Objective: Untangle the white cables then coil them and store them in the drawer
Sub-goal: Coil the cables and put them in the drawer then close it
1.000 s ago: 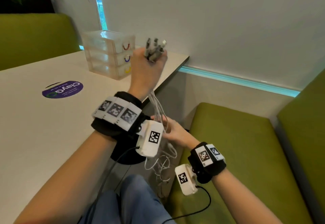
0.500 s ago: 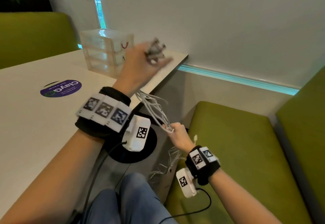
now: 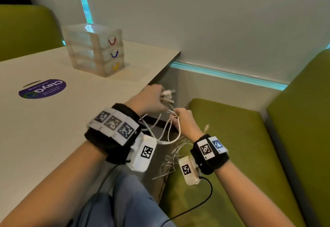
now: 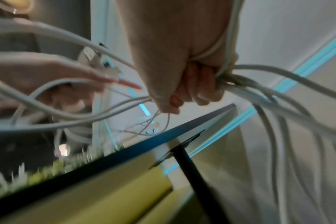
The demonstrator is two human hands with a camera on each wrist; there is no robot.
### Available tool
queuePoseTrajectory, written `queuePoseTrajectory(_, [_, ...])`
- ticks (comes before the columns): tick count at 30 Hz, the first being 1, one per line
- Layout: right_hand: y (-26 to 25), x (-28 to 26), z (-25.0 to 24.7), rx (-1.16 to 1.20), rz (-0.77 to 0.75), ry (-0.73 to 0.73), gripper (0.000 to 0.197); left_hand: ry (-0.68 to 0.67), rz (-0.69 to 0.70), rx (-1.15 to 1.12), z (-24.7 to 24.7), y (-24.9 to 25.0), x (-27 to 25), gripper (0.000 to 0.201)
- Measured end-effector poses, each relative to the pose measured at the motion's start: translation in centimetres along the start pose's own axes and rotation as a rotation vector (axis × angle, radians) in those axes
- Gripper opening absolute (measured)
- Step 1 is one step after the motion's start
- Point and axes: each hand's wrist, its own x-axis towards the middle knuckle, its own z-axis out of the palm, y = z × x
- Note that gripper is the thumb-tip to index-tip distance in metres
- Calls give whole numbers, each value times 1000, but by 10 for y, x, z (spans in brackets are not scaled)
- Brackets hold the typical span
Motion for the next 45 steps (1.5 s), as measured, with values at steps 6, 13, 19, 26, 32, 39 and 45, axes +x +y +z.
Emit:
queuePoseTrajectory(6, [-11,-1,10,-6,98,-68,17,-125,67,64,9,20,-6,75])
queuePoseTrajectory(13, [-10,0,2,-75,-43,9,11,-272,-16,126,43,-8,2,92])
queuePoseTrajectory(19, [-13,5,5,-64,-123,-27,7,32,73,297,48,-20,0,17])
queuePoseTrajectory(26, [0,-8,7,327,-207,112,21,332,92,270,18,-12,9,11])
queuePoseTrajectory(32, [8,-13,17,357,-148,31,26,488,79,64,2,-6,9,15])
queuePoseTrajectory(39, [9,-12,24,495,-17,-57,23,417,-81,-64,4,-19,18,7])
queuePoseTrajectory(45, [0,3,23,405,33,274,28,533,356,-209,19,-1,7,27])
